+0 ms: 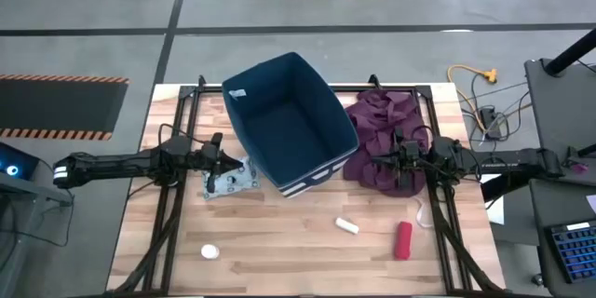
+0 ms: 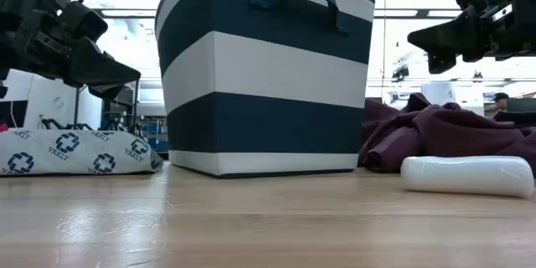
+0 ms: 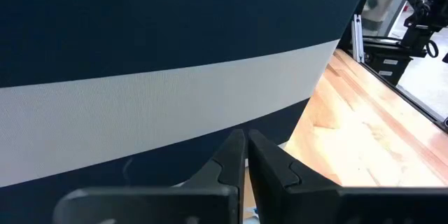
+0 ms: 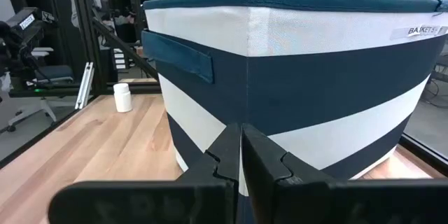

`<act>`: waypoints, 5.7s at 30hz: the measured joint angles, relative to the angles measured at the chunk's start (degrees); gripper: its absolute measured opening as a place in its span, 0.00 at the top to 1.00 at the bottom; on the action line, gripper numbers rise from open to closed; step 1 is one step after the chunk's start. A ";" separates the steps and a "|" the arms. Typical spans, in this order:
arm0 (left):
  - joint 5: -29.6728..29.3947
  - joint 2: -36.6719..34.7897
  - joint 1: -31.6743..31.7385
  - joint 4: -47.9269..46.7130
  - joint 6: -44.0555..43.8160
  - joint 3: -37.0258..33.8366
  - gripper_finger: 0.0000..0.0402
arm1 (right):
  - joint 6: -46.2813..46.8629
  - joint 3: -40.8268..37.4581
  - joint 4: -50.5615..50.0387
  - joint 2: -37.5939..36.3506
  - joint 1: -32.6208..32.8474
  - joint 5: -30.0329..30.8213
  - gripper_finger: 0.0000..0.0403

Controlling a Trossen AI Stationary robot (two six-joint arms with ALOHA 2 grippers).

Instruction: Pick & place medical supplies in basket/bin

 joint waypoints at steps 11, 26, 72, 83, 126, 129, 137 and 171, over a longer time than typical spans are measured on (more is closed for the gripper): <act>0.01 0.00 0.01 0.00 0.02 0.02 1.00 | 0.00 0.00 0.01 0.00 0.00 -0.01 0.98; 0.00 0.01 0.00 0.00 0.02 0.02 1.00 | 0.00 0.00 0.00 0.00 -0.02 0.00 0.98; 0.01 0.00 0.02 0.00 0.02 0.01 1.00 | 17.06 0.02 0.84 0.00 -0.02 0.21 0.98; 0.00 0.01 0.00 0.00 0.02 0.01 1.00 | 29.83 0.02 3.14 0.02 -0.02 14.05 0.79; 0.03 0.04 0.02 -0.02 0.13 0.00 1.00 | 110.59 50.72 -70.76 47.35 34.95 -6.66 0.56; 0.04 0.04 0.02 0.00 0.09 0.00 1.00 | 114.89 50.84 -70.83 53.26 38.56 -9.07 0.56; 0.02 0.04 0.02 0.00 0.02 0.01 1.00 | 125.68 51.93 -70.79 63.80 45.71 -9.07 0.56; -0.07 0.06 0.04 0.02 -0.02 0.02 1.00 | 122.99 51.95 -70.58 74.36 47.98 -4.80 0.82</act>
